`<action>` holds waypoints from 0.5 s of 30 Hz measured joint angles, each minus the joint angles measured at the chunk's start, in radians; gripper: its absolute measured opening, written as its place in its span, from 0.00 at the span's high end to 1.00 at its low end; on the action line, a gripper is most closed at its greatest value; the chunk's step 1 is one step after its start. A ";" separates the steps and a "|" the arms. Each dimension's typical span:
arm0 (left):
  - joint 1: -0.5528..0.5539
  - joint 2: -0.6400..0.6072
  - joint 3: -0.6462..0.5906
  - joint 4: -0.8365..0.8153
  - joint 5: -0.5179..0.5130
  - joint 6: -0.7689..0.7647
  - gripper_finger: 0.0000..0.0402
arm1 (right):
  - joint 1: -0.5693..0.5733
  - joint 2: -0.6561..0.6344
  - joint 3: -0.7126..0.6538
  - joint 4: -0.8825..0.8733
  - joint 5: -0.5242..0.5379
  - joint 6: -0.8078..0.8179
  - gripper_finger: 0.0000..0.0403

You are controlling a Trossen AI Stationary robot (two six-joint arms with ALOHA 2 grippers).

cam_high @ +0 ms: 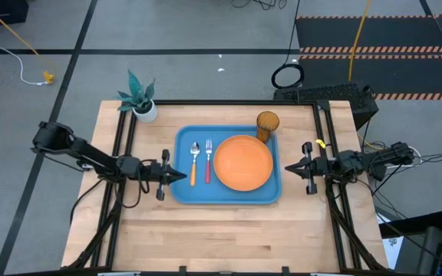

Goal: Pick and place plate/cup/fork/spoon on tray
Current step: Return to Home Position

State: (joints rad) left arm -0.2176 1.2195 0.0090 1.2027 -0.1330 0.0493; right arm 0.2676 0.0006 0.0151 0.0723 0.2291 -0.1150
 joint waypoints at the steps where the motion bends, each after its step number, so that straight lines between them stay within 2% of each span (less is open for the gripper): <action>1: 0.000 -0.018 0.000 -0.010 0.003 0.006 0.99 | 0.000 0.000 0.000 -0.001 0.000 0.000 1.00; 15: 0.000 -0.302 0.000 -0.227 0.004 0.044 0.97 | -0.001 0.001 0.000 -0.019 -0.025 -0.038 1.00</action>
State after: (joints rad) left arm -0.2173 0.9176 0.0093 0.9759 -0.1295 0.0934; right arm 0.2668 0.0013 0.0151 0.0532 0.2043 -0.1527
